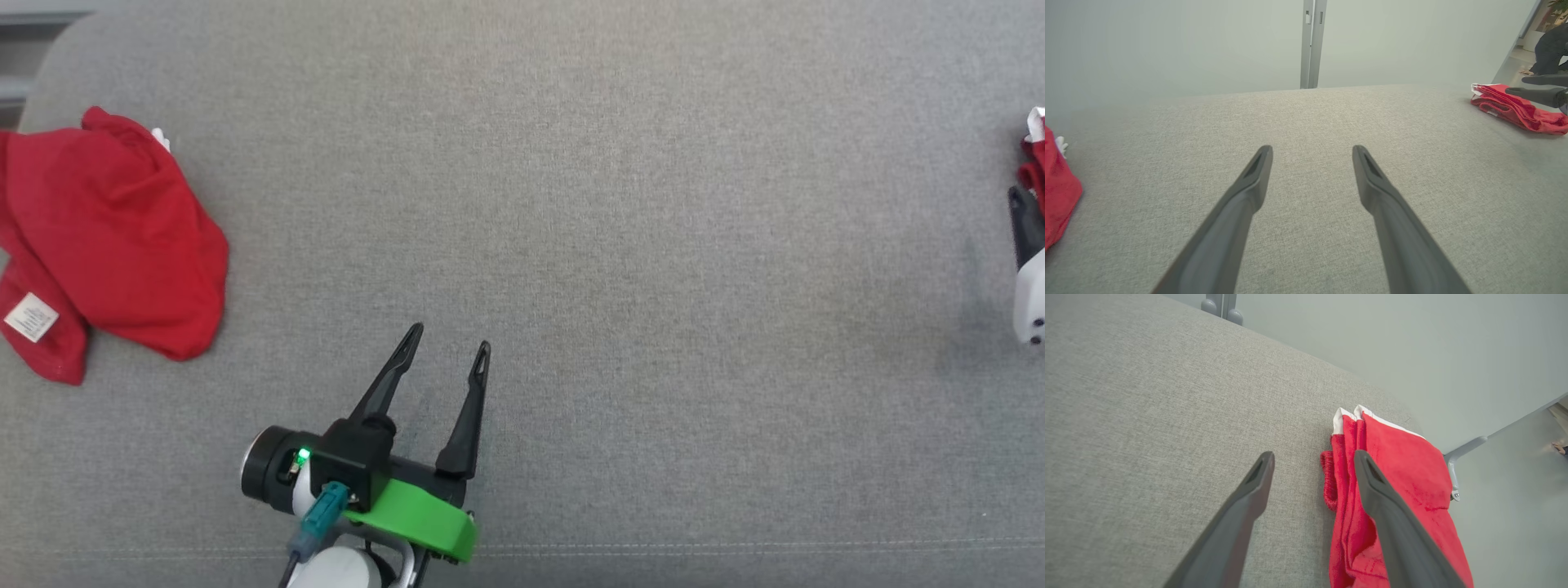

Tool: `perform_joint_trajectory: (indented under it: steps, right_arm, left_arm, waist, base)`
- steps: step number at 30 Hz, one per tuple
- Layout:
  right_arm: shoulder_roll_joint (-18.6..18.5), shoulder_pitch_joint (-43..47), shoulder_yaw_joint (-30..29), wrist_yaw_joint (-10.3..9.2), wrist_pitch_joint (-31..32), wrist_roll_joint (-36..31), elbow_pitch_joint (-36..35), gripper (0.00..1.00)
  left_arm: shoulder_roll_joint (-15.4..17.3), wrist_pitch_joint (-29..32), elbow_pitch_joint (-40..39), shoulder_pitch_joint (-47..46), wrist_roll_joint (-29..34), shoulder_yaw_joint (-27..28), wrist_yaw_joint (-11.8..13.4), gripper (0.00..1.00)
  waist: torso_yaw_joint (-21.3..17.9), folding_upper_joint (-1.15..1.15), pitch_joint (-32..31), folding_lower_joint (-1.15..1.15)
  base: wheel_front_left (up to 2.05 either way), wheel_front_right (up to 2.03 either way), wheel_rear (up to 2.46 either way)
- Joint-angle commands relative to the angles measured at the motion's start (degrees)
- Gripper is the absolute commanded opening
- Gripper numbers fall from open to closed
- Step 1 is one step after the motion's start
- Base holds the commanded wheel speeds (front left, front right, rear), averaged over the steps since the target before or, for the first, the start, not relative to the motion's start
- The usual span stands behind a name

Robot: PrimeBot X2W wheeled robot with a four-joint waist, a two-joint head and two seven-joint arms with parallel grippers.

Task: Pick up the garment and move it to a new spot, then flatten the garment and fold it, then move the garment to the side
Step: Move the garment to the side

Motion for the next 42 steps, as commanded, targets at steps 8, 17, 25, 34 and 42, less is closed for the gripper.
perform_joint_trajectory:
  steps: [8, 17, 25, 34, 42]
  right_arm:
    - [6.1, 11.2, -3.8, -0.10, -1.9, 9.3, -9.8, 1.00]
    - [12.3, 23.1, -9.5, -0.10, -1.9, 15.4, -24.4, 1.00]
    - [20.3, 32.7, -14.1, -0.10, -0.7, 14.3, -34.8, 1.00]
    - [27.2, 40.4, -17.7, -0.09, -0.3, 7.6, -42.1, 1.00]
    - [29.7, 46.2, -20.3, -0.09, 2.3, 0.5, -44.1, 1.00]
  left_arm:
    - [1.8, -0.2, 3.6, 4.4, -4.0, 4.9, 3.3, 1.00]
    - [2.4, 1.5, 8.0, 4.5, -8.9, 10.0, 5.0, 1.00]
    - [2.5, -1.3, 11.6, 3.7, -13.1, 14.4, 2.8, 1.00]
    - [2.8, -3.5, 13.4, 7.0, -12.0, 16.5, -1.7, 1.00]
    - [3.7, -3.4, 15.2, 11.7, -9.5, 16.6, -2.6, 1.00]
  waist:
    - [3.4, 0.00, -14.2, 0.00]
    - [4.3, 0.00, -18.3, 0.00]
    - [4.2, 0.00, -20.4, 0.00]
    - [3.0, 0.00, -21.1, 0.00]
    - [2.0, 0.00, -21.9, 0.00]
  base:
    - [0.00, 0.00, 0.00]
    - [0.00, 0.00, 0.00]
    - [0.00, 0.00, 0.00]
    - [0.00, 0.00, 0.00]
    - [0.00, 0.00, 0.00]
